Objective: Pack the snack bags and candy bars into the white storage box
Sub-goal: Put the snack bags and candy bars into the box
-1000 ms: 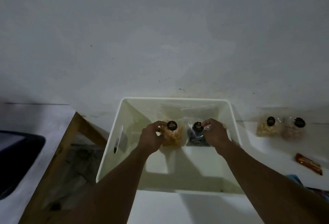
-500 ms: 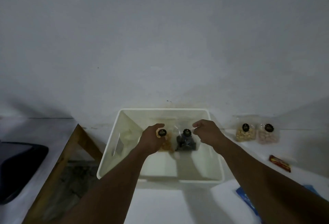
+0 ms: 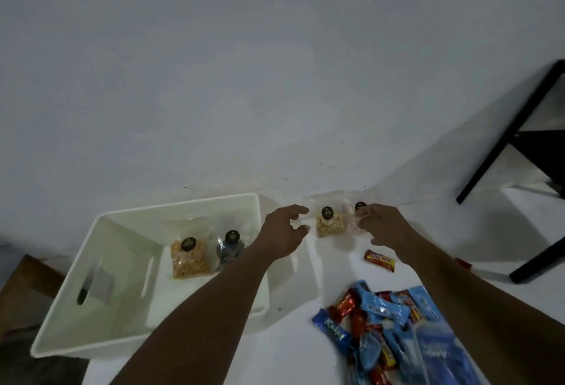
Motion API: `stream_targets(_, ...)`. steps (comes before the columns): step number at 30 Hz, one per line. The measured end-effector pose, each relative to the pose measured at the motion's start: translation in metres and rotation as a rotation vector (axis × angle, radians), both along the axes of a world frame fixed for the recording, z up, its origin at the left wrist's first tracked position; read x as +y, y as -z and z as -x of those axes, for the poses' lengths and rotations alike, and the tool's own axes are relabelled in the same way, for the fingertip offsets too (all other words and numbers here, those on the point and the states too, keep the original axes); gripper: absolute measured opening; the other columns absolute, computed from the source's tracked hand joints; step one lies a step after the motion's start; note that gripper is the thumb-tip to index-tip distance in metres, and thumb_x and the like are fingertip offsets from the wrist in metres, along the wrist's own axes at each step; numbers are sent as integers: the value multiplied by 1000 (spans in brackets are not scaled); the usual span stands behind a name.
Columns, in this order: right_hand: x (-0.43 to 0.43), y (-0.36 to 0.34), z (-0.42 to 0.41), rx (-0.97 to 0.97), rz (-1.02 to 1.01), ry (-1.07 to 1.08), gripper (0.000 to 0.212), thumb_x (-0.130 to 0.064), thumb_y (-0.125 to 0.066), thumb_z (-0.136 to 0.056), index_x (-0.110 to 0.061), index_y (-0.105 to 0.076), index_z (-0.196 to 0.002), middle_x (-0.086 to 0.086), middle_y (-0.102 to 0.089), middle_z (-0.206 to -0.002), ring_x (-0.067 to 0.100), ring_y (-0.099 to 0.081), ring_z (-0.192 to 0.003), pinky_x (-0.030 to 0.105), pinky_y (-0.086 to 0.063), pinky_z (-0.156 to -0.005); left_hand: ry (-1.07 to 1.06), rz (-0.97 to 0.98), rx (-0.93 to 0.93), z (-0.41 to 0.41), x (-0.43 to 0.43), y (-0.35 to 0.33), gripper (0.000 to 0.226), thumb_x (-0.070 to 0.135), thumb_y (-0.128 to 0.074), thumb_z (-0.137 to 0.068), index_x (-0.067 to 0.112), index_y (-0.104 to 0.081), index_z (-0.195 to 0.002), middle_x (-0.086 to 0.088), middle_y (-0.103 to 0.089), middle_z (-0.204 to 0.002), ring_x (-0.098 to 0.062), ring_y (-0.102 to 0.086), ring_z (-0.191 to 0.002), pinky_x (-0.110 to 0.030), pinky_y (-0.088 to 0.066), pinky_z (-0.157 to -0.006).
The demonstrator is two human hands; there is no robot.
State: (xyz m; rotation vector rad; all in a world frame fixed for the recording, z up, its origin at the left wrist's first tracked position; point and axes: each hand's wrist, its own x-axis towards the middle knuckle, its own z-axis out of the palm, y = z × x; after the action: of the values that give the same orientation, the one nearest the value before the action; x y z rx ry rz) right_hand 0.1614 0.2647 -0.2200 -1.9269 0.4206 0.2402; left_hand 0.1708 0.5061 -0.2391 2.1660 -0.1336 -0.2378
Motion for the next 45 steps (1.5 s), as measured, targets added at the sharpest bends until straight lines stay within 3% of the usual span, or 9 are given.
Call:
stream_targets(3,-46,31,-22,33,14,-27,16,-5,-65,-84,-18,-72,-89,7,-64,-96,17,-55,-80,30,-44,-75,8,-39,4,-26,-37,21,37,22,-72,-86,25,-67,-122,-1,-59,-127,-16,-57,-119,-22,-41,-101)
stream_targets(9,-100,100,-84,6,-31,-110,19,-5,-72,-82,-19,-75,-95,-7,-67,-107,9,-58,-99,24,-43,-82,-69,-42,46,-84,-74,98,39,7,-82,-71,17,-76,-109,-1,-74,-112,-12,-68,-105,6,-36,-76)
stream_targets(12,-111,131,-111,79,-97,-152,21,-6,-75,-80,-19,-76,-97,1,-70,-112,17,-60,-105,30,-46,-89,-87,9,69,-99,-84,133,42,6,-87,-68,15,-76,-108,3,-74,-110,-3,-66,-102,-4,-45,-85)
stream_targets(17,-110,157,-134,84,-182,-175,19,3,-73,-79,-11,-76,-91,13,-73,-104,26,-66,-97,23,-50,-74,-215,142,172,-113,-94,159,50,-13,-71,-75,36,-78,-82,8,-73,-103,-22,-73,-93,-43,-60,-87)
stream_targets(22,-102,145,-120,64,-183,-164,23,8,-68,-80,-10,-75,-92,10,-69,-96,20,-63,-86,29,-51,-68,-230,80,145,-104,-90,149,48,-5,-76,-75,43,-77,-73,11,-72,-97,-20,-73,-78,-41,-60,-84)
stream_targets(27,-81,97,-85,7,-122,-167,26,17,-61,-81,4,-72,-100,13,-64,-92,11,-58,-73,6,-44,-51,-173,58,91,-76,-63,96,45,6,-81,-73,50,-74,-71,8,-72,-95,-14,-71,-76,-28,-60,-77)
stream_targets(34,3,7,-56,-119,-146,-212,24,12,-63,-82,-5,-74,-96,9,-63,-89,22,-57,-76,29,-44,-62,-198,31,-78,-32,32,-7,34,7,-80,-76,40,-75,-82,5,-72,-92,4,-64,-65,-2,-44,-58)
stream_targets(39,103,-35,-38,-179,-213,-268,24,9,-64,-83,-11,-74,-91,9,-63,-90,26,-61,-80,41,-51,-72,-267,22,-125,8,134,-58,30,9,-78,-78,38,-76,-87,12,-70,-94,-6,-69,-71,-16,-53,-65)
stream_targets(45,218,-21,-10,-159,-181,-270,30,9,-60,-81,-18,-73,-83,6,-62,-87,25,-63,-83,48,-58,-75,-347,-82,-72,55,241,-48,38,3,-77,-77,41,-73,-80,13,-70,-87,-5,-67,-73,-8,-48,-64)
